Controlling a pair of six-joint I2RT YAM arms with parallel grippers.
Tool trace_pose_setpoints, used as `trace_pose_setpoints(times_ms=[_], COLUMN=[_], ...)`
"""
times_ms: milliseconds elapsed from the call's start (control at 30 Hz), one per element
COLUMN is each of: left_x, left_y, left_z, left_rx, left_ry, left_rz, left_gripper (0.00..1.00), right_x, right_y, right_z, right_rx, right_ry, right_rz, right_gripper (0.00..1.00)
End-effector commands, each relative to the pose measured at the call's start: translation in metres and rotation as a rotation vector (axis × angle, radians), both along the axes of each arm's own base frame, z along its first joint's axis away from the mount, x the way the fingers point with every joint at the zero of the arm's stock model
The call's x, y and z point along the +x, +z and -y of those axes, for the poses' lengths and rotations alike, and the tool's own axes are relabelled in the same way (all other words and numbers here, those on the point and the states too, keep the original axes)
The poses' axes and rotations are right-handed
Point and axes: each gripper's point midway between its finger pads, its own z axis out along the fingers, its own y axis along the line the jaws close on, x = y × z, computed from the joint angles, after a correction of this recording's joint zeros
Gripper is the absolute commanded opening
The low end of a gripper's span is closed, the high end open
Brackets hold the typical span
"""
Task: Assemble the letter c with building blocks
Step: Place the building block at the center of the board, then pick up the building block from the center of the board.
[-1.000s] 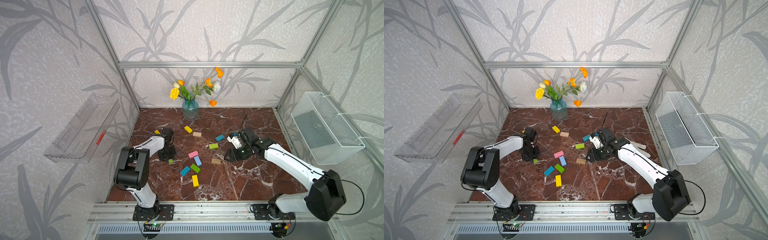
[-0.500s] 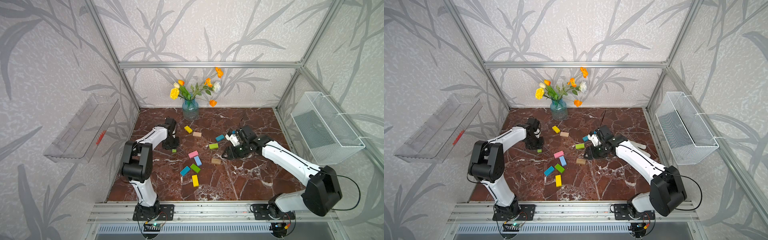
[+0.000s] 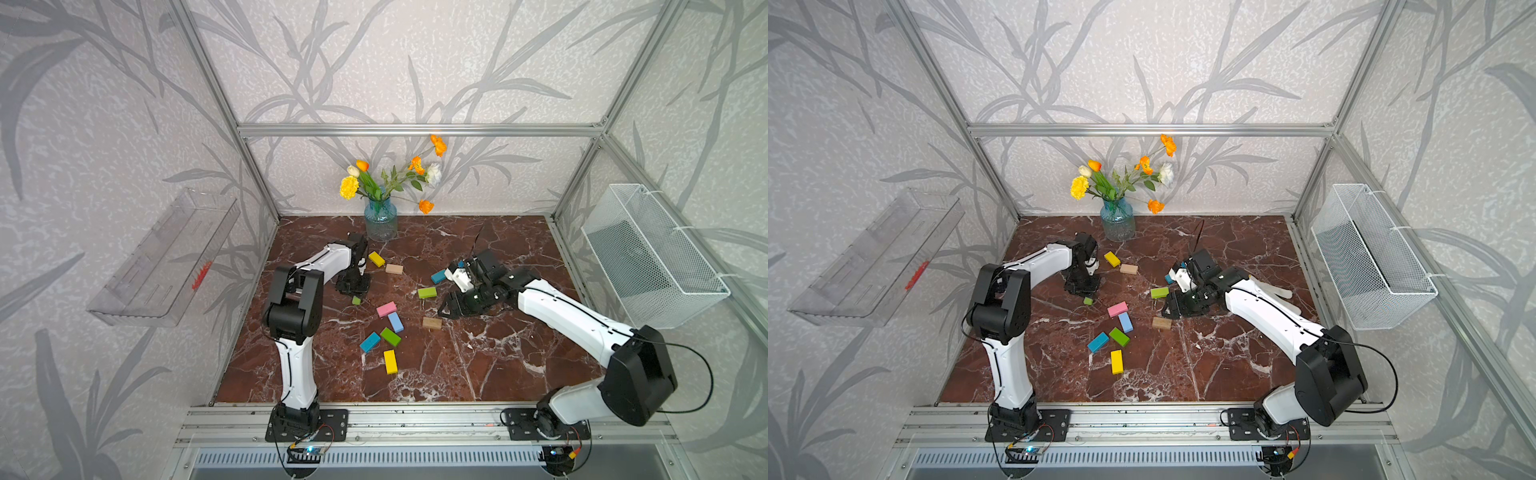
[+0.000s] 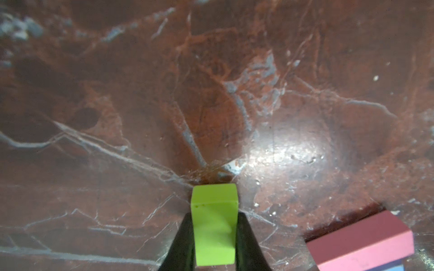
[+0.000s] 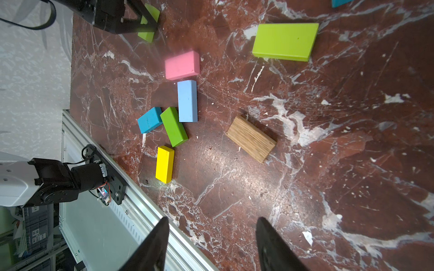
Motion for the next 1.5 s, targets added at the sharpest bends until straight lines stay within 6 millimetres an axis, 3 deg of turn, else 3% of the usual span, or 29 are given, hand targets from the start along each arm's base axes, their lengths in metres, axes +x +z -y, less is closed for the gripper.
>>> trace_pose_setpoints(times_ms=[0, 167, 367, 467, 567, 733, 1033, 1167, 1467], left_x=[0.0, 0.002, 0.008, 0.011, 0.006, -0.017, -0.071, -0.091, -0.093], left_y=[-0.002, 0.001, 0.026, 0.05, 0.075, 0.098, 0.104, 0.1, 0.099], left_z=[0.001, 0.001, 0.006, 0.014, 0.021, 0.025, 0.031, 0.033, 0.048], left_rx=[-0.005, -0.006, -0.039, -0.103, -0.164, -0.227, -0.301, -0.255, -0.335], left_ry=[0.022, 0.045, 0.082, 0.105, 0.122, 0.166, 0.348, 0.422, 0.549], left_rz=[-0.028, -0.02, 0.02, 0.071, 0.115, 0.139, 0.091, 0.057, 0.09], left_gripper=[0.19, 0.25, 0.49, 0.71, 0.7, 0.64, 0.57, 0.57, 0.59], right_x=[0.005, 0.007, 0.005, 0.004, 0.003, -0.006, -0.017, -0.015, -0.009], right_y=[0.006, 0.006, 0.006, 0.006, 0.004, -0.004, -0.012, -0.014, -0.011], right_z=[-0.006, -0.006, -0.004, -0.003, 0.0, 0.009, 0.017, 0.025, 0.023], right_rx=[0.009, 0.006, 0.001, 0.002, -0.015, -0.08, -0.13, -0.169, -0.173], right_ry=[0.001, -0.001, 0.006, 0.014, 0.018, 0.05, 0.058, 0.039, 0.014], right_rz=[0.015, 0.019, 0.033, 0.064, 0.106, 0.121, 0.084, 0.088, 0.076], right_gripper=[0.6, 0.61, 0.64, 0.65, 0.66, 0.63, 0.6, 0.59, 0.59])
